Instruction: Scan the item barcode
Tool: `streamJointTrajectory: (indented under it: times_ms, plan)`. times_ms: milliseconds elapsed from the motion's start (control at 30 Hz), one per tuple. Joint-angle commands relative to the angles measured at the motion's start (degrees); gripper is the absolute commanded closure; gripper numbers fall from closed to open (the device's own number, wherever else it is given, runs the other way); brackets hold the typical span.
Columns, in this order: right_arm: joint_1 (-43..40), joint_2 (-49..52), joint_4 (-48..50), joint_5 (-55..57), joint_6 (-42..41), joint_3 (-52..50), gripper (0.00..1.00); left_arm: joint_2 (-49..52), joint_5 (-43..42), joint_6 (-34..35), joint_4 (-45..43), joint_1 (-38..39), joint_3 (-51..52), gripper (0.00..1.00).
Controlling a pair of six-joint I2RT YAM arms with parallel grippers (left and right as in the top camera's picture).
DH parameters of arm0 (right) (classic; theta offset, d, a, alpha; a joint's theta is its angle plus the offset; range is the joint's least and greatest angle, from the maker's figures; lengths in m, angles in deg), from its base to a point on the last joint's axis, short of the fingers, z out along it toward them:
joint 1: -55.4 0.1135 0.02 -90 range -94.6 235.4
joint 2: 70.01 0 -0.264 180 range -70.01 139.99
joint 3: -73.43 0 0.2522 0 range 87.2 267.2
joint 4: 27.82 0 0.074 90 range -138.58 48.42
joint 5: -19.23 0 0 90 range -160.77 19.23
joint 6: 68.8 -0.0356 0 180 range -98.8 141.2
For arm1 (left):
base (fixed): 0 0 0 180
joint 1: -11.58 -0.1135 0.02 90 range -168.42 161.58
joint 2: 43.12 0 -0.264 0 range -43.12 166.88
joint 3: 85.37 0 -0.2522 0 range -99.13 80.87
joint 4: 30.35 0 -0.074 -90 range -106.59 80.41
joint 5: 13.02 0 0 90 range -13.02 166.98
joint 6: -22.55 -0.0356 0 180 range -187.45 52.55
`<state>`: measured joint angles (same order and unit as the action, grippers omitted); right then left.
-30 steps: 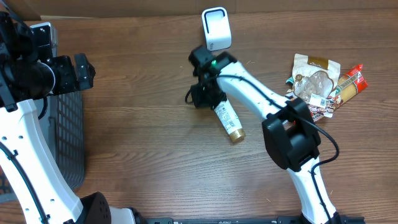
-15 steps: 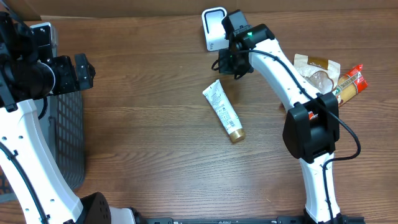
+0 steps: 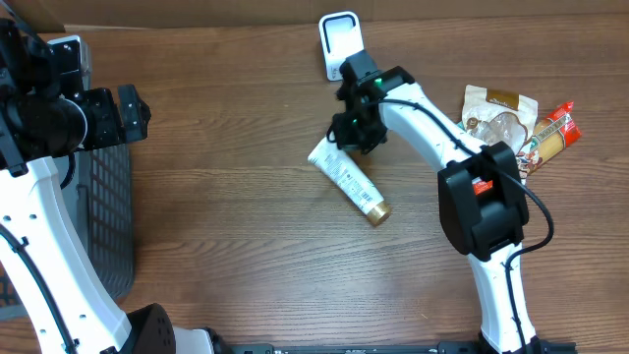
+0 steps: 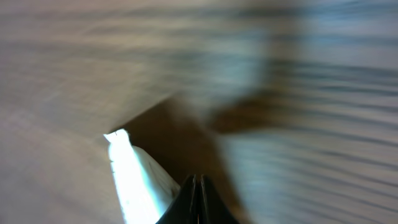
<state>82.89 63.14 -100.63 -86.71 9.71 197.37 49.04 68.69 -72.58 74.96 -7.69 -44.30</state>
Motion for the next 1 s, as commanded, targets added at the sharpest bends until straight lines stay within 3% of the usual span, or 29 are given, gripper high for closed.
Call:
streamJointTrajectory:
  times_ms: [0, 200, 400, 567, 767, 867, 967]
  plan:
    - [4.4, -0.2, 0.0, -8.7, 4.5, -0.1, 0.96, -0.2, -0.1, -1.3, -0.1, -0.2, -0.1, 0.00]
    - [11.8, -0.2, -0.3, -8.6, 5.0, -0.1, 0.96, -0.2, -0.1, -1.3, -0.1, -0.2, -0.1, 0.00]
    - [17.7, -0.2, -6.7, -8.1, 5.2, -0.1, 0.95, -0.2, -0.1, -1.3, -0.1, -0.2, -0.1, 0.00]
    - [18.6, -1.1, -11.5, -7.7, 5.6, -0.1, 0.95, -0.2, -0.1, -1.3, -0.1, -0.2, -0.1, 0.01]
    - [16.8, -10.4, -11.4, -7.4, 4.7, -0.1, 0.96, -0.2, -0.1, -1.3, -0.1, -0.2, -0.1, 0.00]
    - [14.2, -17.5, -12.6, -0.8, -3.6, -0.1, 0.96, -0.2, -0.1, -1.3, -0.1, -0.2, -0.1, 0.00]
    - [10.8, -23.2, -18.6, 10.6, -18.3, -0.1, 0.96, -0.2, -0.1, -1.3, -0.1, -0.2, -0.1, 0.01]
